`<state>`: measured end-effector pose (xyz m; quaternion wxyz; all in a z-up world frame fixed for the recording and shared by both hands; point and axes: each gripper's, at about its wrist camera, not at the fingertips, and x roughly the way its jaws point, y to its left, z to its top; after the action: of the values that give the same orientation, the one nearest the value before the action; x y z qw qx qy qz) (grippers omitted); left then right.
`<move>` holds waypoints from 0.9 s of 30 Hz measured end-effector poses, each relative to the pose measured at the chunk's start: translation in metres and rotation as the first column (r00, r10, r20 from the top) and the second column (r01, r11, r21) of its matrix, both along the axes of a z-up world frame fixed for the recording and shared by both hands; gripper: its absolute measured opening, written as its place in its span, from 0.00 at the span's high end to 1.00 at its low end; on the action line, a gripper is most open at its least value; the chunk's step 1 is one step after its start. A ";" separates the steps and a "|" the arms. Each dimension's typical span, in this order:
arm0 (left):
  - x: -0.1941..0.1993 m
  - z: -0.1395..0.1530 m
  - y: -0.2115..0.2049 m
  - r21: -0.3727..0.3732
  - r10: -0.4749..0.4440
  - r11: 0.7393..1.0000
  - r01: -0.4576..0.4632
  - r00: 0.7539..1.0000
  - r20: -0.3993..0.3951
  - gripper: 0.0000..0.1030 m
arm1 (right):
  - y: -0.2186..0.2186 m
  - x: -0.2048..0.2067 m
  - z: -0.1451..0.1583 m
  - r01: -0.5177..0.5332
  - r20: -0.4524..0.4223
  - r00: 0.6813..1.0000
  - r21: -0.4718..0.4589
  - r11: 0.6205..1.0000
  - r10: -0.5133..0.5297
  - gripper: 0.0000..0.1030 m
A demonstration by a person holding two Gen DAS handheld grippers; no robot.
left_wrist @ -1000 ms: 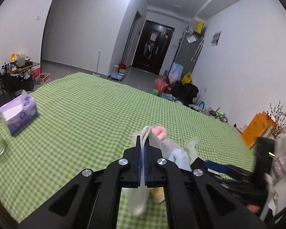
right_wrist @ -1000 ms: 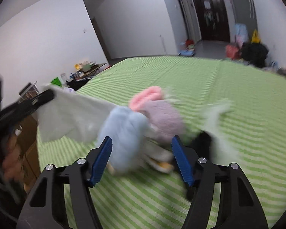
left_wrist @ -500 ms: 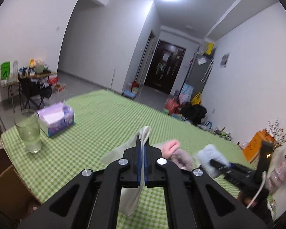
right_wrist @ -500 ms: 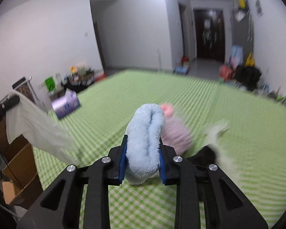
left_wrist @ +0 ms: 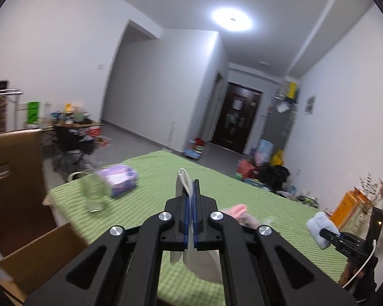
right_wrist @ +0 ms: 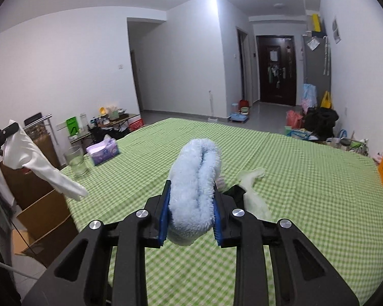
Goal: Organize soft objects
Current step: 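Carry the white cloth and blue towel into the box and open both grippers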
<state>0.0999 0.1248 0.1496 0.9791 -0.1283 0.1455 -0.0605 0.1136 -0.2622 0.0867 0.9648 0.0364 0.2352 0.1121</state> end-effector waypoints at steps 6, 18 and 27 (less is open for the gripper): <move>-0.043 -0.019 0.064 -0.010 0.203 0.979 -0.204 0.979 -0.029 1.00 | 0.064 0.010 -0.012 -0.153 -0.050 0.987 -0.018 0.988 0.151 0.73; -0.083 -0.208 0.236 -0.119 0.514 0.776 -0.620 0.730 -0.450 1.00 | 0.291 0.049 -0.051 -0.533 -0.200 0.840 -0.131 0.836 0.505 0.73; -0.079 -0.256 0.271 -0.125 0.497 0.753 -0.646 0.683 -0.536 1.00 | 0.451 0.063 -0.103 -0.739 -0.328 0.659 -0.118 0.663 0.677 0.73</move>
<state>0.0208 0.3963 -0.1066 0.8494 -0.3273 0.3192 0.2636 0.1771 0.1889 -0.0162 0.8009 -0.1620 0.3647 0.4464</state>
